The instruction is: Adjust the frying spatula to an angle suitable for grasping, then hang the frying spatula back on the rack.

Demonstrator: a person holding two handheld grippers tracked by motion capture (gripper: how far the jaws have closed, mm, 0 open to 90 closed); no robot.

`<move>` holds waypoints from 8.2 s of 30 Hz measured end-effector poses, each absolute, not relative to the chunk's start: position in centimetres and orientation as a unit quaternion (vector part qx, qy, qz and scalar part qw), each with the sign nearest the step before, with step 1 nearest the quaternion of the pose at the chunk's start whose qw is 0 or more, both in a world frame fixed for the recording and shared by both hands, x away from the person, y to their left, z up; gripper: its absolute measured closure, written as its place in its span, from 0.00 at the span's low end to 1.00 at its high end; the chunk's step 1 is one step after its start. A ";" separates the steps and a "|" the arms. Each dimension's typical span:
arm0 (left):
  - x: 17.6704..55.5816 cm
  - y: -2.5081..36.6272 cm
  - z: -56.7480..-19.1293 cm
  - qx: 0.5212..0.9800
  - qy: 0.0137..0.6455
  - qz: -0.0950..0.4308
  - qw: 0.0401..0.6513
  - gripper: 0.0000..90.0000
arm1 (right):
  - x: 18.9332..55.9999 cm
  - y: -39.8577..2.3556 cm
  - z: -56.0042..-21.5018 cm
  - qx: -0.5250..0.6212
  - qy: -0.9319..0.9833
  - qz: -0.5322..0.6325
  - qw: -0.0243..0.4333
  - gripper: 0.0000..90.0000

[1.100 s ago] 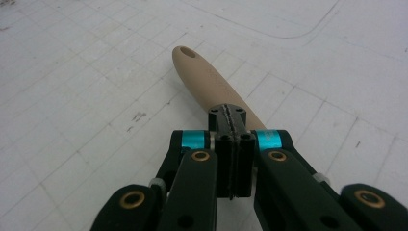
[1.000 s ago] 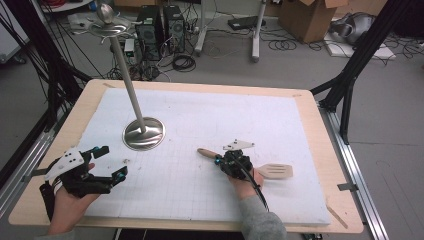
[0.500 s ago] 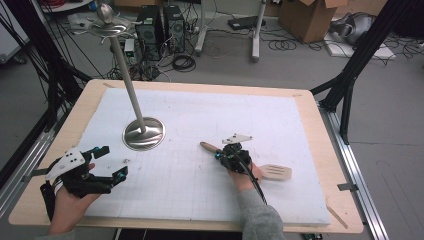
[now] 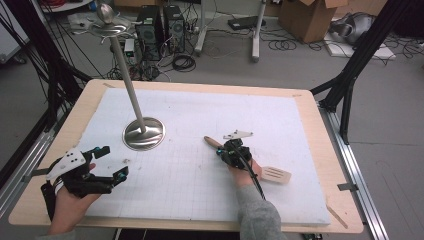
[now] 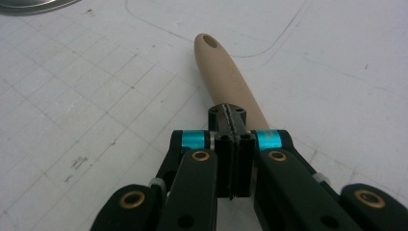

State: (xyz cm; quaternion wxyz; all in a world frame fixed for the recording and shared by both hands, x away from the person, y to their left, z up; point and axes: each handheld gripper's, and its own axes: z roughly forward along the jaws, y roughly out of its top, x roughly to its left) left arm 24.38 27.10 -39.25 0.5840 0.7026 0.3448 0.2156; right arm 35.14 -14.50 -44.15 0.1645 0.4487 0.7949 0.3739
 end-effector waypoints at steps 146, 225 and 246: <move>24.6 27.0 -40.8 0.712 0.357 0.209 0.568 0.04 | 36.0 -23.9 -42.4 0.398 0.814 0.412 0.094 0.16; 24.7 27.1 -41.2 0.717 0.361 0.208 0.558 0.04 | 33.9 -22.2 -44.6 0.371 0.838 0.371 0.150 0.84; 24.7 27.2 -41.2 0.716 0.362 0.209 0.559 0.04 | 33.7 -22.1 -44.5 0.373 0.836 0.374 0.147 0.86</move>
